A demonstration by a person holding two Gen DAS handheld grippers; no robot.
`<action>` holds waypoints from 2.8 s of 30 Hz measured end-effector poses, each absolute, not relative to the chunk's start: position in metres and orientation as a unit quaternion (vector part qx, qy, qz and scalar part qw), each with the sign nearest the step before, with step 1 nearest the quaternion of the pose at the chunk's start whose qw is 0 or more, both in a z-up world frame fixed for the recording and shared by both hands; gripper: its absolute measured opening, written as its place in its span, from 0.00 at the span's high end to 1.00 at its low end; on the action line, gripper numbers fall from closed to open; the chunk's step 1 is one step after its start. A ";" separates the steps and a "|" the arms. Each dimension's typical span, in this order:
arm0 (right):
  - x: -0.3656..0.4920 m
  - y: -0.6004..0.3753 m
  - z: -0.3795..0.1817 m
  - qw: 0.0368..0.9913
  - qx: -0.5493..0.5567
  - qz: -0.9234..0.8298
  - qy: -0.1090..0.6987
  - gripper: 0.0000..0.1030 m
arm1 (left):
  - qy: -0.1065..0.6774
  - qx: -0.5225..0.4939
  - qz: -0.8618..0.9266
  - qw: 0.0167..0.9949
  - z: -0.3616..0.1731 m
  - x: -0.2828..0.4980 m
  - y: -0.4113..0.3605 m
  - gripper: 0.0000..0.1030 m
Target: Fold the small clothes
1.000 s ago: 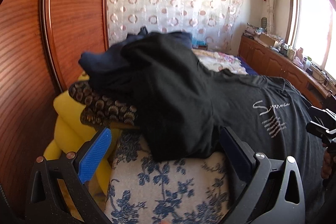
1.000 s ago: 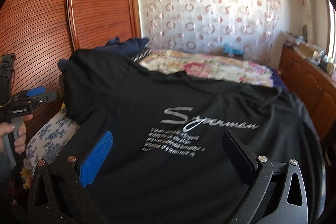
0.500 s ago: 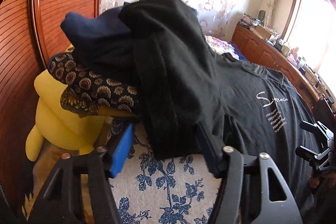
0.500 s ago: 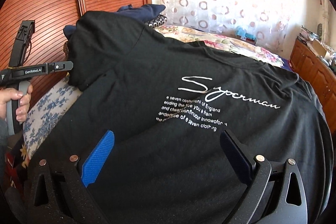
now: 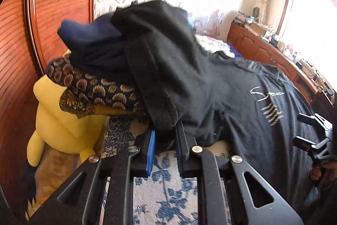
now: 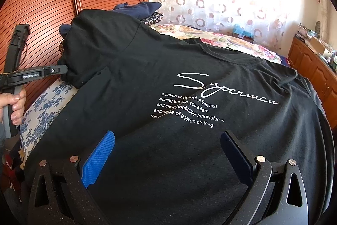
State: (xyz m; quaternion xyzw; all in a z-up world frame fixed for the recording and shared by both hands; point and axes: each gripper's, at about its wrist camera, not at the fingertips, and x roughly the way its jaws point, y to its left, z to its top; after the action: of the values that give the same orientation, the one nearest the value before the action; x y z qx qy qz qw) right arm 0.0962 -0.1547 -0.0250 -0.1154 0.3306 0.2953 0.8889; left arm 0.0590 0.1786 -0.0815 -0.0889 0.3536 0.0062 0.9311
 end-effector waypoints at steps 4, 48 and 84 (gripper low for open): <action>0.096 -0.156 -0.026 0.890 -0.112 0.294 0.330 0.02 | 0.330 -0.077 -0.007 0.941 -0.060 0.054 0.165 0.94; 0.115 -0.171 0.011 0.874 -0.099 0.370 0.299 0.10 | 0.279 -0.036 -0.009 0.960 -0.027 0.022 0.102 0.21; 0.226 -0.024 -0.056 0.798 -0.214 0.460 0.325 0.96 | 0.314 -0.055 -0.009 0.948 -0.062 0.036 0.127 0.21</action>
State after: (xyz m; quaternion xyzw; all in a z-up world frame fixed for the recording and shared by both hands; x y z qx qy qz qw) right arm 0.2264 -0.0237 -0.0562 -0.2142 0.3249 0.4596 0.7983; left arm 0.0360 0.1271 -0.0621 -0.0551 0.3144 -0.0093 0.9477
